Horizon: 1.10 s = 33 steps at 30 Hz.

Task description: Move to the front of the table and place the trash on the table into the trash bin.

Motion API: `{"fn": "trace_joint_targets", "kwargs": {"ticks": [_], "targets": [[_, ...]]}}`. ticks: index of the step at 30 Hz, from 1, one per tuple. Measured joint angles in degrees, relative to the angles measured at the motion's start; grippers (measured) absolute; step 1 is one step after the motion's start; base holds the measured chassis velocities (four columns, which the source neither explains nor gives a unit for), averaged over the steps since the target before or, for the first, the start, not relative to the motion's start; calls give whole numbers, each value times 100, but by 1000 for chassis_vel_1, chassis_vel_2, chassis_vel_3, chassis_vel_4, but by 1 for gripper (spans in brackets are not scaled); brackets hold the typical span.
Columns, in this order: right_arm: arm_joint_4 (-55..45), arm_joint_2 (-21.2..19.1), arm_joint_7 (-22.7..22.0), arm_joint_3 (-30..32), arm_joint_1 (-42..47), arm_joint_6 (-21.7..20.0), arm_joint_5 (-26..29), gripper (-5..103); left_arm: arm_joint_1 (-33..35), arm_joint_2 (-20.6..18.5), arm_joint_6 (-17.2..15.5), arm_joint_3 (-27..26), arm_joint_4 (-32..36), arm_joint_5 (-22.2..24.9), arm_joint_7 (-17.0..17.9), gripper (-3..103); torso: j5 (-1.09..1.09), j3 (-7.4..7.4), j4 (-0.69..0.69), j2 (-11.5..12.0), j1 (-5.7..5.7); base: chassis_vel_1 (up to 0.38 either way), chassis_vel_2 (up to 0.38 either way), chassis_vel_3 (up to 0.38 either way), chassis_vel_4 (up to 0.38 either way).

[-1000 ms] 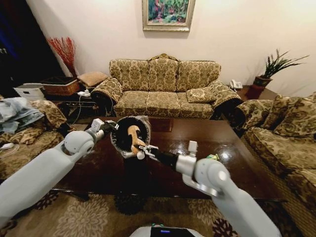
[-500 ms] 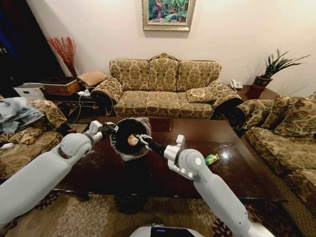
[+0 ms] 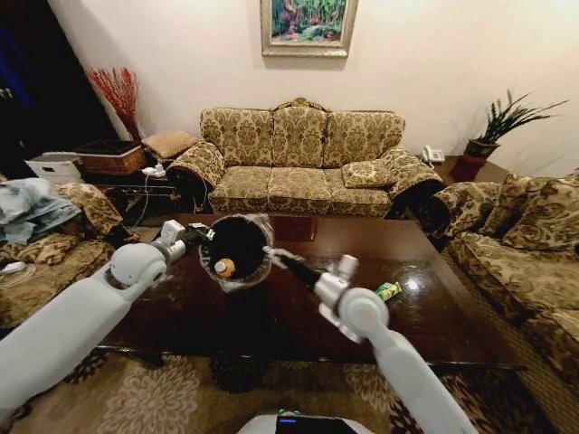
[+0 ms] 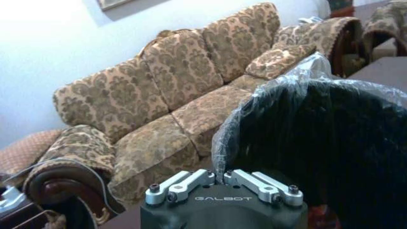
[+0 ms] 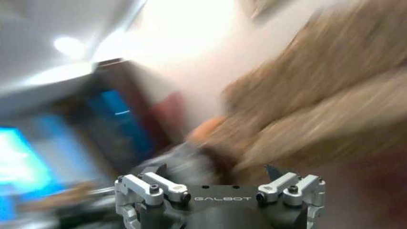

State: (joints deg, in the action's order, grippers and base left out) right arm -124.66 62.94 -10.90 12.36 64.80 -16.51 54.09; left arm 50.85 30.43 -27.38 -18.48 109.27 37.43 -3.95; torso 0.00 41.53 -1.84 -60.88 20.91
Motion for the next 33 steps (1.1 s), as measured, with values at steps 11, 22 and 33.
{"fn": "trace_joint_targets", "kwargs": {"ticks": [11,22,33], "targets": [[-182,100,-1367,689,1807,209,-614,100,122,180,4,-120,125,-7,3,2,0,-1,1,-1,-2,0,0,0,0],[180,279,-1881,513,1819,472,-1411,100,75,268,84,-26,68,-46,12,2,0,0,0,0,0,-26,-40,42,39],[1028,543,-1991,367,1610,656,-1351,100,36,307,86,95,96,-61,8,2,7,1,4,0,0,-173,-192,197,169]]}}
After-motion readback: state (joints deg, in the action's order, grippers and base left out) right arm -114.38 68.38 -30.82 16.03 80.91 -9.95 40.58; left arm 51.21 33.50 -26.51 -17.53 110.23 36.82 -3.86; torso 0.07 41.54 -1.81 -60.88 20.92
